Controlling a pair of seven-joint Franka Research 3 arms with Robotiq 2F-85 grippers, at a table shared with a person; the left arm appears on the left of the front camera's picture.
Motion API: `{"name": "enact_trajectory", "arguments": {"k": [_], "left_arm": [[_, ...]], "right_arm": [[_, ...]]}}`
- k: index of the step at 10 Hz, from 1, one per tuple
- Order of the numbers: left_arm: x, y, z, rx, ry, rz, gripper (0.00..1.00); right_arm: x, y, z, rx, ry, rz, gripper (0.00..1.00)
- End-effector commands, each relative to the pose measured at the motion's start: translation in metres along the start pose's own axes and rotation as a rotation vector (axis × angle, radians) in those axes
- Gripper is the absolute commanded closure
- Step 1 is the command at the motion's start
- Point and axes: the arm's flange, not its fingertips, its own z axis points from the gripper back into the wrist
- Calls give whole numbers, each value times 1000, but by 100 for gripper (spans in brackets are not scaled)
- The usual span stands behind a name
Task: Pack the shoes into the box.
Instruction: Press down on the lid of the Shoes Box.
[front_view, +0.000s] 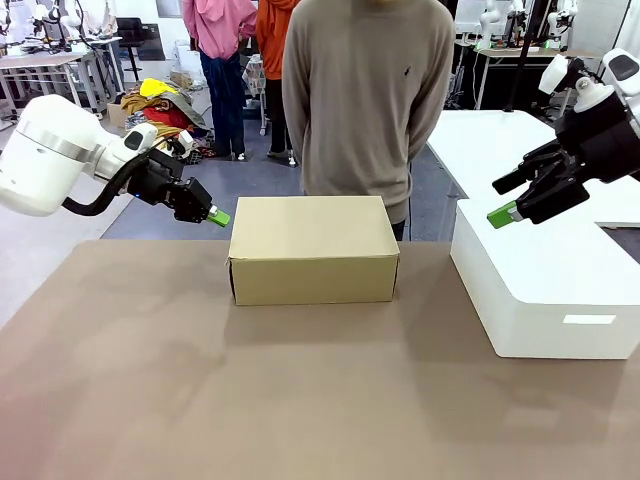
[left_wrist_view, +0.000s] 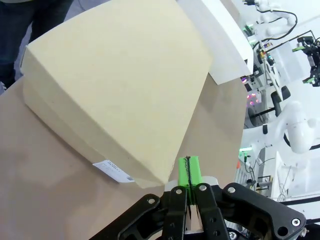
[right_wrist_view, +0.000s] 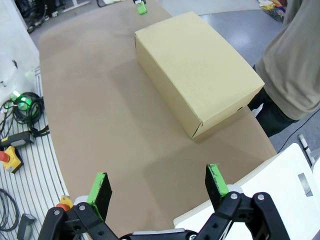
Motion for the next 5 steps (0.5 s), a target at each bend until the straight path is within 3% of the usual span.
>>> {"name": "enact_trajectory", "arguments": {"k": [1,5], "left_arm": [[-2,0,-1,-11,-20,-14,100],[-2,0,-1,-11,-20,-14,100]], "right_arm": [[1,-2,-1,14,-28,4,0],[1,-2,-1,14,-28,4,0]]}}
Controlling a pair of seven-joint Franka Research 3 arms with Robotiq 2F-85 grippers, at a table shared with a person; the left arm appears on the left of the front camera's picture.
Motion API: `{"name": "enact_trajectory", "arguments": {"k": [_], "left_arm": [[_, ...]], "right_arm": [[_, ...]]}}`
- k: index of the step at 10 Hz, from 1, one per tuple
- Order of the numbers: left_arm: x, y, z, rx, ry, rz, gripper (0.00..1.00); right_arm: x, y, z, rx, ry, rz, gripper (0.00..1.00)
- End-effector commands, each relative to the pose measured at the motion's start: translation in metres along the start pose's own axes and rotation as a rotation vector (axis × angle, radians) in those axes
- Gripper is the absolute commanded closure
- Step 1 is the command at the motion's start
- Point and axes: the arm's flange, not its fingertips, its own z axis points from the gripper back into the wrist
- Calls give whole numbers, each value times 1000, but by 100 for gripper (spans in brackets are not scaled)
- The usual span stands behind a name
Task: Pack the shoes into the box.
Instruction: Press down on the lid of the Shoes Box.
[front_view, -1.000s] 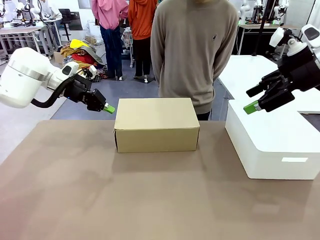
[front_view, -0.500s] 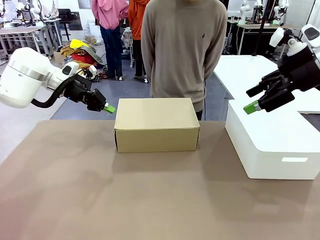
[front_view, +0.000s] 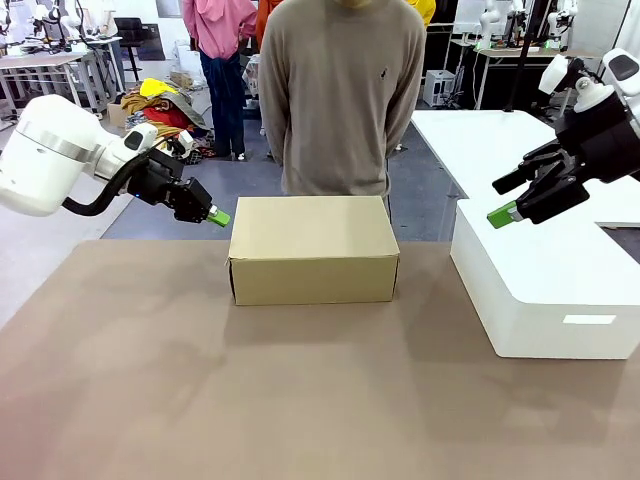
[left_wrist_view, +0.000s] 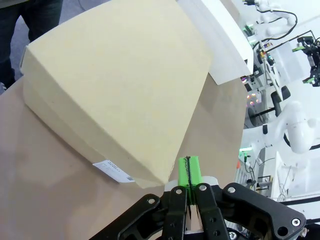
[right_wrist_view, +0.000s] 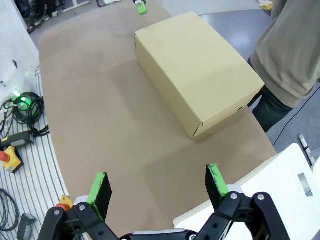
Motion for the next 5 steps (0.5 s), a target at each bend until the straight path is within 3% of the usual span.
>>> {"name": "enact_trajectory", "arguments": {"k": [1,3,4,5], "left_arm": [[0,0,0,0,0,0,100],[-4,-21,27,149,143,-138,100],[-5,-29,38,165,246,-198,100],[-9,-37,45,216,309,-238,80]], "right_arm": [[1,-2,-1,14,-28,4,0],[1,-2,-1,14,-28,4,0],[1,-2,-1,14,-28,4,0],[1,-2,-1,14,-28,4,0]]}}
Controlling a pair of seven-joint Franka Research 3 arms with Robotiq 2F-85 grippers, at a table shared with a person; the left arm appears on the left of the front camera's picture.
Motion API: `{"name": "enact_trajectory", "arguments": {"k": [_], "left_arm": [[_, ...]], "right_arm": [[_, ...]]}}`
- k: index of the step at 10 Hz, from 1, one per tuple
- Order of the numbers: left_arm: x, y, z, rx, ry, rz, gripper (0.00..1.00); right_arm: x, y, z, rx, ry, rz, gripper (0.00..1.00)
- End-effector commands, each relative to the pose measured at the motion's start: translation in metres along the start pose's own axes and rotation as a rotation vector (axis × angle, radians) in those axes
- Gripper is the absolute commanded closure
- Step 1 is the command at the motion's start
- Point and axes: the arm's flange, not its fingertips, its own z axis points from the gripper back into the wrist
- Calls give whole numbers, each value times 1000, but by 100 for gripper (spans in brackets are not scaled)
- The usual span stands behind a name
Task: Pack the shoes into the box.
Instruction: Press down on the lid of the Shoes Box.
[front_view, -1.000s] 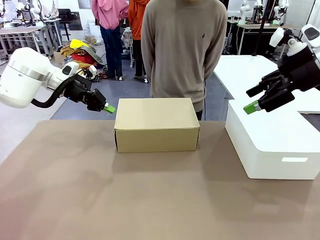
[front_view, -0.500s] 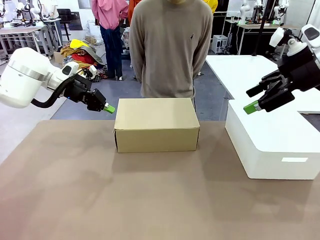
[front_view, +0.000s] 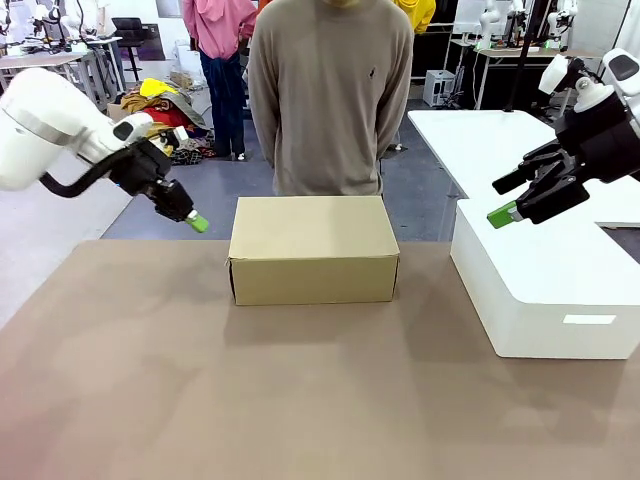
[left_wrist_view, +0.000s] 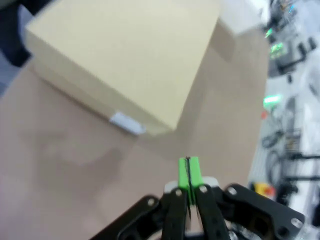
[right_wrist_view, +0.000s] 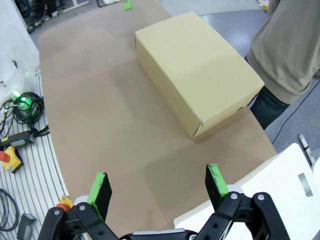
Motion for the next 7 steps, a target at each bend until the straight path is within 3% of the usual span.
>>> {"name": "enact_trajectory", "arguments": {"k": [1,4,7], "left_arm": [[-10,-15,17,89,104,-103,60],[-30,-45,25,286,160,-238,0],[-47,-62,28,392,219,-358,0]], "right_arm": [[1,-2,-1,14,-28,4,0],[1,-2,-1,14,-28,4,0],[1,-2,-1,14,-28,4,0]]}}
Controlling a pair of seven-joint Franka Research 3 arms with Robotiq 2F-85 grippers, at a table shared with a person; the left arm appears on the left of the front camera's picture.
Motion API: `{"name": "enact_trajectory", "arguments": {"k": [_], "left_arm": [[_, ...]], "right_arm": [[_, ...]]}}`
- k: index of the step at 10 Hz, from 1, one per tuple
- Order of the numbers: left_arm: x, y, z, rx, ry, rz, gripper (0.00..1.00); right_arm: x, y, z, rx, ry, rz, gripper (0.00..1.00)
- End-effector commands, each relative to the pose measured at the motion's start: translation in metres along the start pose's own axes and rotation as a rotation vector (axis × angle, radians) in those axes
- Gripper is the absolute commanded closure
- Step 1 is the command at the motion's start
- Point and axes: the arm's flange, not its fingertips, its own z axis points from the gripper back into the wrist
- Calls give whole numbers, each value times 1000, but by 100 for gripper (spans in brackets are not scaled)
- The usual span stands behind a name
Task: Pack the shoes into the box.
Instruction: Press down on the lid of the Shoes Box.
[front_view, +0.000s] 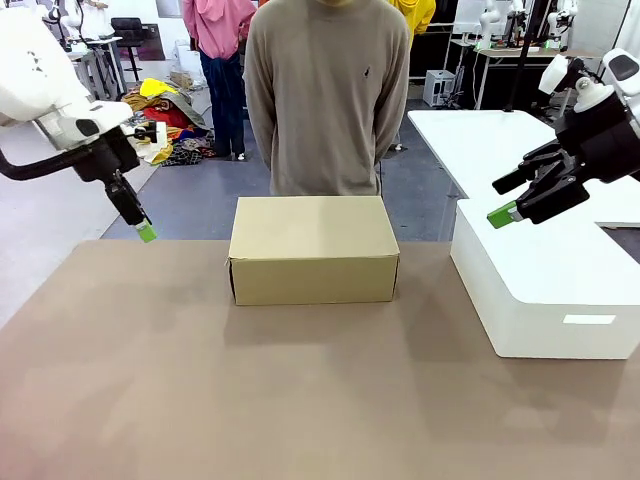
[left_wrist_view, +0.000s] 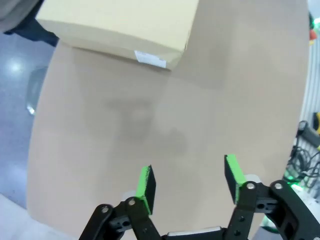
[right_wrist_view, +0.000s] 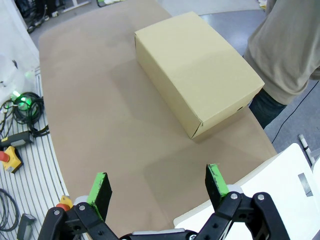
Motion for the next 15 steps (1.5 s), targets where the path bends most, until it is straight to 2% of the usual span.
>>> {"name": "enact_trajectory", "arguments": {"k": [1,2,3,6,7,8,12,15], "left_arm": [[-16,-21,-4,61,28,-65,0],[-18,-29,-4,77,55,-77,0],[-19,-36,-6,65,97,-81,0],[-11,-28,-4,53,63,-68,0],[-11,-28,-4,53,63,-68,0],[-11,-28,-4,53,63,-68,0],[-11,-28,-4,53,63,-68,0],[-11,-28,-4,53,63,-68,0]], "right_arm": [[1,-2,-1,14,-28,4,0],[0,0,0,0,0,0,0],[8,-2,-1,-1,37,24,7],[51,-13,-9,48,205,15,65],[68,-20,-14,41,243,-29,85],[84,-23,-19,38,270,-97,100],[156,-39,-51,-69,349,-228,100],[188,-45,-81,-135,432,-282,100]]}}
